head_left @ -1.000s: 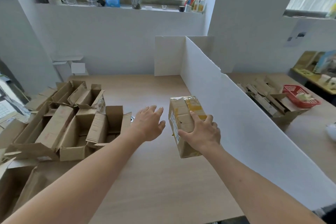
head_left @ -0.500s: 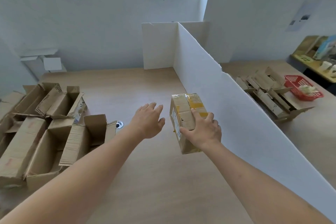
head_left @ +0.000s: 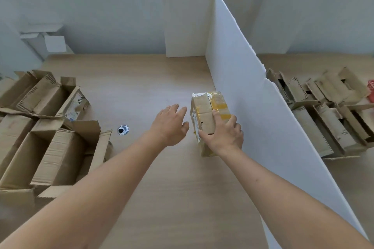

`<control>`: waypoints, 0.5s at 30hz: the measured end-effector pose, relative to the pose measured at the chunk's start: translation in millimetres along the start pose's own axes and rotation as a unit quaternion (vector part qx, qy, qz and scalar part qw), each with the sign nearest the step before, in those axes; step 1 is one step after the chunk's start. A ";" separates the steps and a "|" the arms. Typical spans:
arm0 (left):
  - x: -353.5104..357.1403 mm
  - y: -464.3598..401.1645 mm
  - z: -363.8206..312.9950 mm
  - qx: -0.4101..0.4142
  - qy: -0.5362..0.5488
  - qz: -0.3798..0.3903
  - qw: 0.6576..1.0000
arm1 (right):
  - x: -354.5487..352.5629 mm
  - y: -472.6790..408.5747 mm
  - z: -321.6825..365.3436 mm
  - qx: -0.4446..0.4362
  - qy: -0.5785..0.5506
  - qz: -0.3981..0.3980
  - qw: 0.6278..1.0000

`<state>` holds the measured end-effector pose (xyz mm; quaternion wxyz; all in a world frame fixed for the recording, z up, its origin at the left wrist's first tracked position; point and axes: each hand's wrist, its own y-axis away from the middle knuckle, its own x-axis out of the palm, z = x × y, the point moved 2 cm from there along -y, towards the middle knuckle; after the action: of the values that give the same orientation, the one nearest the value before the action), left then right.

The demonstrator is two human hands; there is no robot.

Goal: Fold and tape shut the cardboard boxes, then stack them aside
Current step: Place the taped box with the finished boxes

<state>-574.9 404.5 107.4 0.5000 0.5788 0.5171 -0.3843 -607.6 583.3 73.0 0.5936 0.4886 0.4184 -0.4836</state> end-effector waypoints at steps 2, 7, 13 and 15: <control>6.7 -14.4 -1.9 -0.010 0.001 0.008 1.000 | 7.3 -17.3 -1.8 0.001 -0.002 0.004 1.000; 29.2 -49.7 -0.4 -0.025 0.010 0.017 1.000 | 33.1 -55.7 -0.7 -0.002 -0.004 -0.011 1.000; 57.6 -73.6 3.9 -0.029 0.018 0.032 0.999 | 65.0 -90.9 2.7 0.011 -0.016 -0.019 1.000; 65.5 -81.3 7.0 -0.027 0.017 0.036 0.999 | 76.0 -102.3 -0.4 0.017 -0.013 -0.008 1.000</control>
<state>-643.2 408.9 28.2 0.5200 0.5894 0.5149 -0.3422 -694.3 565.5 -18.7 0.5863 0.4889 0.4065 -0.5019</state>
